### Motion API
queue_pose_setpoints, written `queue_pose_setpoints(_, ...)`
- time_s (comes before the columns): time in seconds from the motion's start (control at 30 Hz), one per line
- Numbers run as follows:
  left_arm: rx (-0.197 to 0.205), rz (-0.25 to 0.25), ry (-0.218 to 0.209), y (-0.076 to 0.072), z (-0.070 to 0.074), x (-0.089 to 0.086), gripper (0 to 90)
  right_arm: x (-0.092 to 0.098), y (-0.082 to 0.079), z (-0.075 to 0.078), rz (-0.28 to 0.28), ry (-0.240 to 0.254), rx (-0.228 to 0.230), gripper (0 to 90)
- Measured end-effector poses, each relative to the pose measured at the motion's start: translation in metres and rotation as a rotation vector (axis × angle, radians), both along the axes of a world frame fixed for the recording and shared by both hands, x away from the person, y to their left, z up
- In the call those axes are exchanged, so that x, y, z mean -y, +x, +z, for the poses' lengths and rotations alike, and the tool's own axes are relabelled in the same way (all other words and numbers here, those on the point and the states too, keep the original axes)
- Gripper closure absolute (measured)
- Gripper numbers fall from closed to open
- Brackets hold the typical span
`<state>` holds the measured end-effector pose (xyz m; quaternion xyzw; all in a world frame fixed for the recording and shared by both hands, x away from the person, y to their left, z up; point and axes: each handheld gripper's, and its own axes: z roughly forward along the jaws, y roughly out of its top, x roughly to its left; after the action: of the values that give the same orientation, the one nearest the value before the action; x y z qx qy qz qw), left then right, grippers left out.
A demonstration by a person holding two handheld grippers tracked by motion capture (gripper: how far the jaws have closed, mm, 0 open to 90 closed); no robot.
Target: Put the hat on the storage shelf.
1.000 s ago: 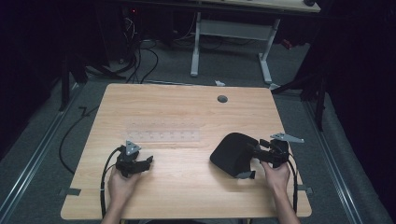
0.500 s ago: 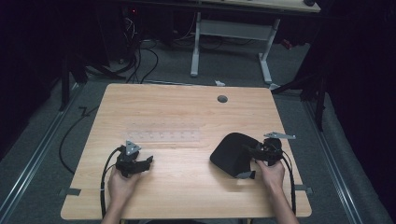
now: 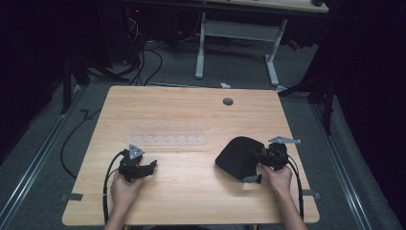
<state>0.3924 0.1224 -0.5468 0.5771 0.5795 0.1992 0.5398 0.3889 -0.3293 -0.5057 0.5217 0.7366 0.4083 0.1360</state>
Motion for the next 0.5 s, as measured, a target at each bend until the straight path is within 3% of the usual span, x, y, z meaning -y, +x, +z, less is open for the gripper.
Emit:
queue_pose_setpoints(0.23,0.000,-0.002,0.002,0.000,0.000,0.000,31.6,0.010,-0.007,-0.003,0.053,0.084,-0.001,73.1)
queue_pose_setpoints(0.5,0.001,0.001,-0.002,0.000,0.000,0.000,31.6,0.012,-0.017,0.001,0.106,0.091,0.010,82.5)
